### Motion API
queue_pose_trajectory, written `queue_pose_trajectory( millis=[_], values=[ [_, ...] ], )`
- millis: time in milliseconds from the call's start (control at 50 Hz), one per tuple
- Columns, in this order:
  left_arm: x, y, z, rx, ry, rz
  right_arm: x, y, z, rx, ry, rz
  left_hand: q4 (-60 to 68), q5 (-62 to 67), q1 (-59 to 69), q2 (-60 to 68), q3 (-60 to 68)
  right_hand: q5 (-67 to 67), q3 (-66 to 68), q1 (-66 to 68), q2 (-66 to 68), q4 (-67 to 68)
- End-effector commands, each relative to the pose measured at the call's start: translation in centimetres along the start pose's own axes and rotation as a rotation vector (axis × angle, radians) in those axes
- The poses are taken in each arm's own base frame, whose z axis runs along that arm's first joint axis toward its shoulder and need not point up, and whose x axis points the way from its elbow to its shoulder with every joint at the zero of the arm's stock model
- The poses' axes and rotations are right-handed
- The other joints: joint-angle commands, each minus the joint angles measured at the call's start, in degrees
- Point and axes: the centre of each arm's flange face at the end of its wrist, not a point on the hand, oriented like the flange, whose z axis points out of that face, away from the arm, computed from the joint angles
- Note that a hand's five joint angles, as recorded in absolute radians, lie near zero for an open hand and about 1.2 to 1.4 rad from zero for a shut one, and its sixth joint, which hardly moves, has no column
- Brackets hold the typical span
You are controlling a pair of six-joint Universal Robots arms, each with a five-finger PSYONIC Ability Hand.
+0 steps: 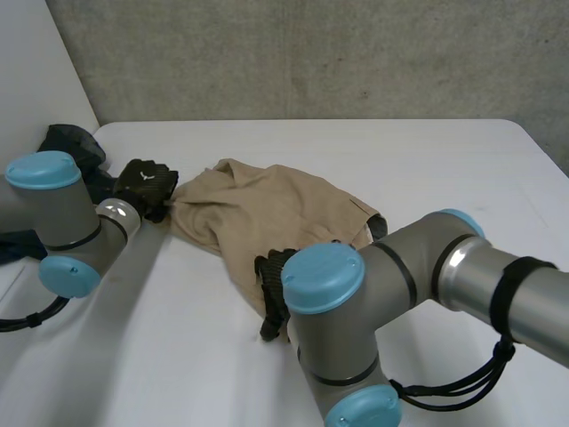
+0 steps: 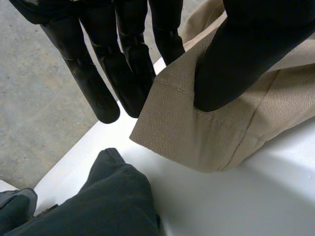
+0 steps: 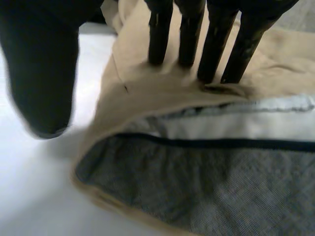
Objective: Fold the laundry.
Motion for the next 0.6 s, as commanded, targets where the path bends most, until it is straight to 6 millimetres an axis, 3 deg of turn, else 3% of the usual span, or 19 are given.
queue_pose_trajectory(
  millis=[20, 100, 180, 200, 320, 380, 420, 500, 600],
  values=[
    [-0.2, -1.6, -1.1, 0.012, -0.015, -0.003, 1.2, -0.2, 0.7, 0.032, 0.114, -0.072, 11.4, 14.1, 15.2, 11.8, 12.3, 49.8, 48.9, 52.5, 48.7, 48.9],
    [-0.7, -4.0, -2.5, 0.058, -0.028, -0.010, 2.6, -2.1, 0.6, 0.096, 0.159, -0.107, 11.4, 14.1, 15.2, 11.8, 12.3, 49.8, 48.9, 52.5, 48.7, 48.9],
    [-0.9, -7.4, -4.5, 0.124, -0.030, -0.051, 5.1, -6.9, -1.3, 0.213, 0.208, -0.123, 11.4, 14.1, 15.2, 11.8, 12.3, 49.8, 48.9, 52.5, 48.7, 48.9],
    [-1.1, -8.1, -5.0, 0.137, -0.032, -0.062, 6.4, -9.3, -2.3, 0.269, 0.225, -0.131, 11.4, 14.1, 15.2, 11.8, 12.3, 49.8, 48.9, 52.5, 48.7, 48.9],
    [-2.3, -13.3, -9.5, 0.227, -0.033, -0.160, 10.9, -15.4, -4.8, 0.399, 0.283, -0.209, 11.4, 14.1, 15.2, 11.8, 12.3, 49.8, 48.9, 52.5, 48.7, 48.9],
    [-2.2, -15.6, -12.1, 0.258, -0.012, -0.199, 12.5, -18.7, -7.2, 0.455, 0.307, -0.305, 11.4, 14.1, 15.2, 11.8, 12.3, 49.8, 48.9, 52.5, 48.7, 48.9],
    [-2.0, -17.1, -14.1, 0.271, 0.011, -0.218, 13.7, -21.7, -10.1, 0.495, 0.351, -0.406, 11.4, 14.1, 15.2, 11.8, 12.3, 49.8, 48.9, 52.5, 48.7, 48.9],
    [-1.9, -19.0, -16.6, 0.286, 0.029, -0.222, 14.5, -23.8, -12.8, 0.471, 0.387, -0.516, 11.4, 14.1, 15.2, 11.8, 12.3, 49.8, 48.9, 52.5, 48.7, 48.9],
    [-1.2, -19.7, -18.1, 0.286, 0.057, -0.221, 15.5, -23.3, -13.1, 0.358, 0.364, -0.563, 11.4, 14.1, 15.2, 11.8, 12.3, 49.8, 48.9, 52.5, 48.7, 48.9]
  ],
)
